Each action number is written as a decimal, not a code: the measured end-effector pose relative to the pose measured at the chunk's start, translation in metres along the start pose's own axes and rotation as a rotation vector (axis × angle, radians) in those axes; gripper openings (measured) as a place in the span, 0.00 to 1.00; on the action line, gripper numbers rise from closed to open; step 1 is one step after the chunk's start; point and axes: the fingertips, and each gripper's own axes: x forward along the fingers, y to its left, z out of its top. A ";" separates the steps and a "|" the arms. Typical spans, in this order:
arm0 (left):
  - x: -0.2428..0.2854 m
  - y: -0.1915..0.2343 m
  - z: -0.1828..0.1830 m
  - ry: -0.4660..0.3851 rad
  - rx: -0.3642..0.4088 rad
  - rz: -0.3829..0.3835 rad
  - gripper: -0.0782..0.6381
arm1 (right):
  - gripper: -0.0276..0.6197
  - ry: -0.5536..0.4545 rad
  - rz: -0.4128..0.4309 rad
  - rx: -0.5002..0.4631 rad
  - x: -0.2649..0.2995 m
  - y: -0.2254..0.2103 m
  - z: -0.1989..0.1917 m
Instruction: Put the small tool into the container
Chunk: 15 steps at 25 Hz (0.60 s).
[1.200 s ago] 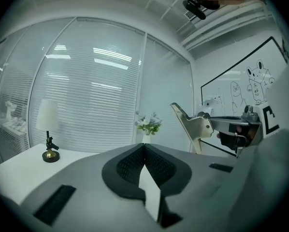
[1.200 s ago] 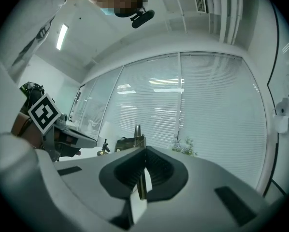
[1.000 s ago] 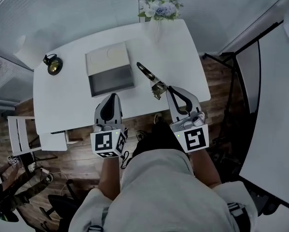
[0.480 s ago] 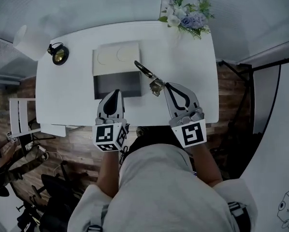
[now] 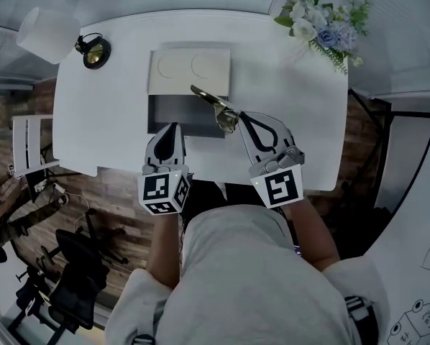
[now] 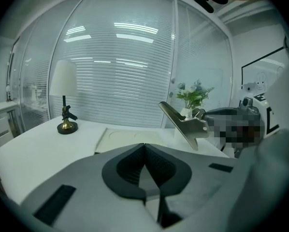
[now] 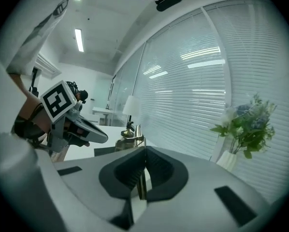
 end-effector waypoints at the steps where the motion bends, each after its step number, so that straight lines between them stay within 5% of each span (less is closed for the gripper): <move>1: 0.002 0.006 -0.003 0.006 -0.007 0.001 0.14 | 0.08 0.011 0.012 -0.013 0.008 0.005 -0.001; 15: 0.014 0.077 -0.024 0.068 -0.044 -0.060 0.14 | 0.08 0.169 0.099 -0.194 0.074 0.074 -0.010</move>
